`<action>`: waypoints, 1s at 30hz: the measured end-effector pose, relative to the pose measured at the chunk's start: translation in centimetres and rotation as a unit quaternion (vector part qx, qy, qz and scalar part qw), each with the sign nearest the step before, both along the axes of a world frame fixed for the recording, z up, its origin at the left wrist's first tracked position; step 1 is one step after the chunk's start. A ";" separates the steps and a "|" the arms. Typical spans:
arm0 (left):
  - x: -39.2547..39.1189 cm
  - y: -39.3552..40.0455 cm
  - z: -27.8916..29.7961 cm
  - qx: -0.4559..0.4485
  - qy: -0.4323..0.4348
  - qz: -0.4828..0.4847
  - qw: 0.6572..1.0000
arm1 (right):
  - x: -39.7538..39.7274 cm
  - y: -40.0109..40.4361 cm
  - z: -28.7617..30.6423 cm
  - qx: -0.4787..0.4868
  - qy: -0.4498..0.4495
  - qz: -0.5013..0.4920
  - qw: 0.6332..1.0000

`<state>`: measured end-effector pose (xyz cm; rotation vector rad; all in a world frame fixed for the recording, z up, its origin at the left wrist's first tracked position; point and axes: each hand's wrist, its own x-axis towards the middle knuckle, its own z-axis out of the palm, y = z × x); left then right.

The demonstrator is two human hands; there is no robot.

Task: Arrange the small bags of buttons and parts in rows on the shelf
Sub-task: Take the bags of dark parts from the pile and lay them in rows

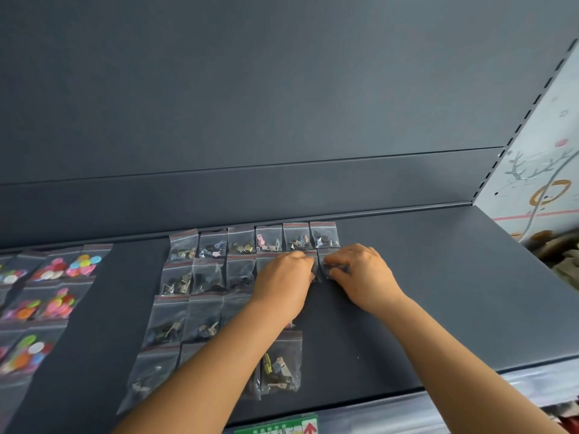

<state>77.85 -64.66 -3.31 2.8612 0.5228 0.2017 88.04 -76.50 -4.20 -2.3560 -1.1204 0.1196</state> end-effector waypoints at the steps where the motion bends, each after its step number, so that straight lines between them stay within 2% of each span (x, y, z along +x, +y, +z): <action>1: 0.1 0.0 0.0 -0.002 0.002 0.000 1.000 | 0.0 0.0 0.1 -0.002 0.002 0.001 1.000; 8: 0.1 0.0 0.3 -0.006 0.020 0.000 1.000 | -0.4 0.0 0.7 -0.036 0.007 -0.013 0.999; 15: -3.1 0.9 1.5 -0.006 -0.036 0.053 0.998 | -2.6 1.0 2.5 -0.041 -0.013 -0.004 0.999; 23: -13.6 4.8 2.4 0.001 -0.063 0.133 0.989 | -9.7 5.3 4.2 -0.047 -0.050 0.087 0.994; 30: -26.2 9.4 2.2 0.005 -0.055 0.199 0.978 | -20.8 11.2 4.5 -0.037 -0.056 0.145 0.987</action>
